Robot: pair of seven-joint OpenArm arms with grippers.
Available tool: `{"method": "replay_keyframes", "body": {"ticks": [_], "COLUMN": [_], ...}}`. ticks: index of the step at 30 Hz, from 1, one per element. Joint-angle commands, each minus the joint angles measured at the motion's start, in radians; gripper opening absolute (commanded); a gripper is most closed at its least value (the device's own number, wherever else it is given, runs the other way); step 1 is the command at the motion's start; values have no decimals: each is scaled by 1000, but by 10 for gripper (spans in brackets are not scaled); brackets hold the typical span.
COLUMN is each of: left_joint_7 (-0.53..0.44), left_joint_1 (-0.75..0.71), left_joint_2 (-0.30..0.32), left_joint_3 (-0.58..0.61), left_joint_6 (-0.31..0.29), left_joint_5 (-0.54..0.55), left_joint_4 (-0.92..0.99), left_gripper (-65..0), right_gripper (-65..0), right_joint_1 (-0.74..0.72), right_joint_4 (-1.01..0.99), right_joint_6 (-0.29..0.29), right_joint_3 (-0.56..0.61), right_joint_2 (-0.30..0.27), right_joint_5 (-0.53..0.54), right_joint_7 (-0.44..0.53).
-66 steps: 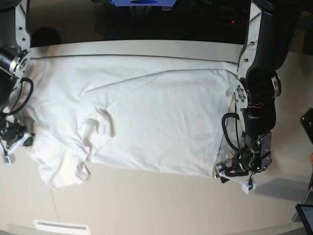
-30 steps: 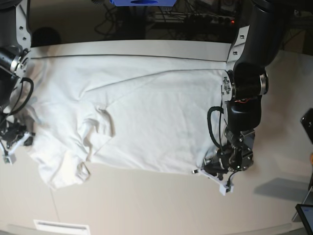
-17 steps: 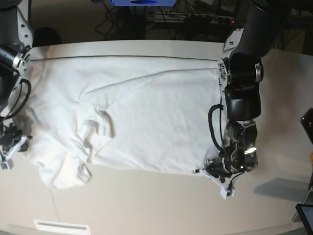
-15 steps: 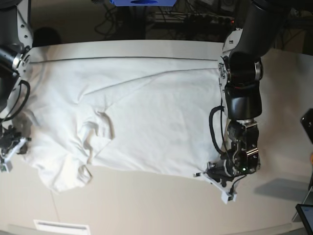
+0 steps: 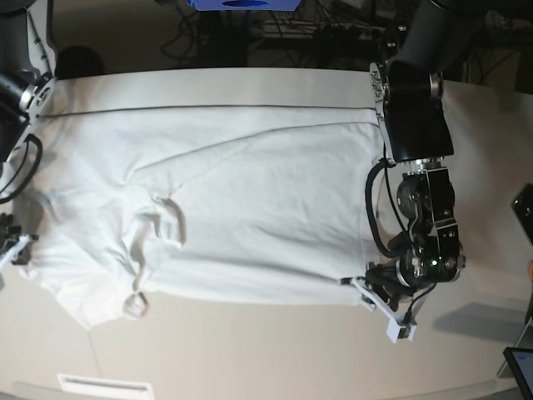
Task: Fold the T-shirt properly
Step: 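Grasp the hem corner with the left gripper, then lift the hem with the left gripper and fold it toward the collar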
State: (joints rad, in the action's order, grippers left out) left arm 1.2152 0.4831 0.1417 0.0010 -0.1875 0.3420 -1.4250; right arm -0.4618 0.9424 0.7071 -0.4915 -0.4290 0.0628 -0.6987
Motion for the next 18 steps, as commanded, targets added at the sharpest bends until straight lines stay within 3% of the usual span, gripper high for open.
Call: {"method": "replay_keyframes", "body": {"ticks": [1, 8, 14, 18], "left_joint_7": [-7, 25, 58, 67], "left_joint_1": [19, -85, -185, -268], "left_joint_2": [19, 65, 74, 72], "left_joint_3": [-2, -2, 4, 0], "left_joint_6": [1, 0, -2, -68], "left_joint_5": [-4, -2, -2, -2], "left_joint_4": [-41, -171, -294, -386], "left_gripper": [-650, -650, -650, -650], "right_gripper": [-650, -650, -650, -650], "right_joint_1": [-25, 50, 131, 157], "right_joint_4": [19, 106, 281, 344], "right_joint_6": [-9, -9, -9, -9], "right_joint_3": [-6, -9, -9, -11], "right_joint_2": [-35, -51, -43, -41], "right_joint_5": [6, 7, 9, 9], "right_joint_7": [3, -17, -117, -175]}}
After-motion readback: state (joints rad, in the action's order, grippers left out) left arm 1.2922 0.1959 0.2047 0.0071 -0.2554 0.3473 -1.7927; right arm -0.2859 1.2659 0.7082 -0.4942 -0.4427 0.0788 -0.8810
